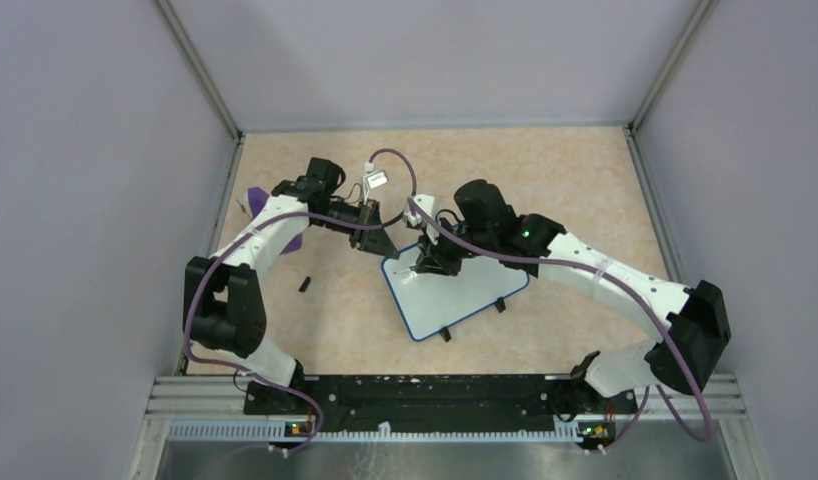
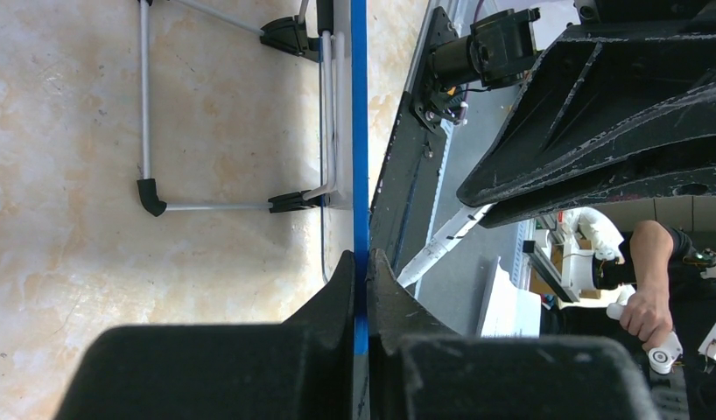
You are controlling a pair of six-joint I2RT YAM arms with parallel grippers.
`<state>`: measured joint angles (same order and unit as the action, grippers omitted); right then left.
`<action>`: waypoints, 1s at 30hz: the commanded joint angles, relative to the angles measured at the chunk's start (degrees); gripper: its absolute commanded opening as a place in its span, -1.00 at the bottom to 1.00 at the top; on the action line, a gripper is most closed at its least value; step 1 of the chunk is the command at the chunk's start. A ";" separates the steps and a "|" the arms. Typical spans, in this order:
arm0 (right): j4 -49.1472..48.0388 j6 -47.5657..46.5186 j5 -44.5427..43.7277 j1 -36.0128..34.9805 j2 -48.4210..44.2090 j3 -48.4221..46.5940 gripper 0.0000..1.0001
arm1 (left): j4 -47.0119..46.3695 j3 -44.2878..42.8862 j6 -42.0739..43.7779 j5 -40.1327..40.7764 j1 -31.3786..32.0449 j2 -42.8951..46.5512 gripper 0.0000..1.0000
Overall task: Write a sentence on the whiteboard
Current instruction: Hold the whiteboard on the whiteboard stand, then write a sentence on the whiteboard.
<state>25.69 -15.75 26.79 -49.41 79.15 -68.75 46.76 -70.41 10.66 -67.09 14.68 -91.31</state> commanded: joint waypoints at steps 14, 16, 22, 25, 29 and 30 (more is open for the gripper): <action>-3.00 1.42 -1.04 -0.80 1.87 -5.11 -1.00 | 0.61 -1.40 2.47 -0.35 0.53 -0.47 -1.00; -3.23 1.43 -1.64 -0.78 2.18 -5.03 -1.00 | 0.62 -1.42 2.53 -0.35 0.53 -0.45 -1.00; -3.06 1.09 -2.18 -0.78 2.49 -4.51 -1.00 | 0.73 -1.53 2.62 -0.28 0.53 -0.62 -1.00; -3.13 0.90 -2.48 -0.78 2.50 -3.87 -1.00 | 0.70 -1.56 2.63 -0.29 0.48 -0.70 -1.00; -2.58 0.59 -2.53 -0.78 2.32 -3.17 -1.00 | 0.85 -1.65 2.75 -0.30 0.53 -0.64 -1.00; -2.52 0.51 -2.60 -0.78 2.20 -2.91 -1.00 | 0.79 -1.58 2.75 -0.24 0.53 -0.65 -1.00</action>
<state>24.69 -14.85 24.60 -49.41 81.56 -71.05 47.16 -70.52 11.55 -67.13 14.68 -91.31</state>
